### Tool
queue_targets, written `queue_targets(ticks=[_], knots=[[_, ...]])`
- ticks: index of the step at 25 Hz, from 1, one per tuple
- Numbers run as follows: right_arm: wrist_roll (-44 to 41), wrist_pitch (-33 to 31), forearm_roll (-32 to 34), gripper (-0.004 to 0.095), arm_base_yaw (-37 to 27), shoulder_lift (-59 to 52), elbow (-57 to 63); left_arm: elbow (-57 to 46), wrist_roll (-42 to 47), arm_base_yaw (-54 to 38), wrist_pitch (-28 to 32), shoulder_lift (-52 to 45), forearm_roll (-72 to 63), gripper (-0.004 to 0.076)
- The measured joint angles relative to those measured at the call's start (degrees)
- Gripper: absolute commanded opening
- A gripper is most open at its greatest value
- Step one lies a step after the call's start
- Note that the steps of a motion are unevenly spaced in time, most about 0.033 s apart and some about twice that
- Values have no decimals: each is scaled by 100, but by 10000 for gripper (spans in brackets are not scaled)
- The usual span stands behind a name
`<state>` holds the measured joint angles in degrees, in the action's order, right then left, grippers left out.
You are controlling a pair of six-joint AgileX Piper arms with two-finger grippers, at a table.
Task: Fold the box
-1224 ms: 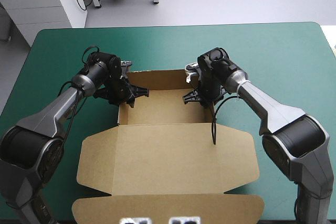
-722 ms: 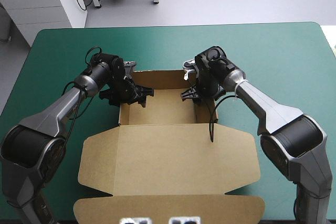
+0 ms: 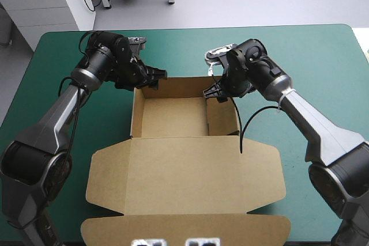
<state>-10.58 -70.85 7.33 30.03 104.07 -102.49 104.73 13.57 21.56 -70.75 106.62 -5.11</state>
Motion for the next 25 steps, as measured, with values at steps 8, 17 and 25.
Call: queue_targets(ticks=[8,17,25], knots=[[352,-35,0,566,0,-678,-400,544,-340,0,-18,-845,-97,460],[64,-58,269,566,0,-925,-458,615,-901,7,-33,-2838,231,-8],[-89,-58,-274,562,-229,-92,-458,-1834,-1210,7,-33,-5341,578,-8]])
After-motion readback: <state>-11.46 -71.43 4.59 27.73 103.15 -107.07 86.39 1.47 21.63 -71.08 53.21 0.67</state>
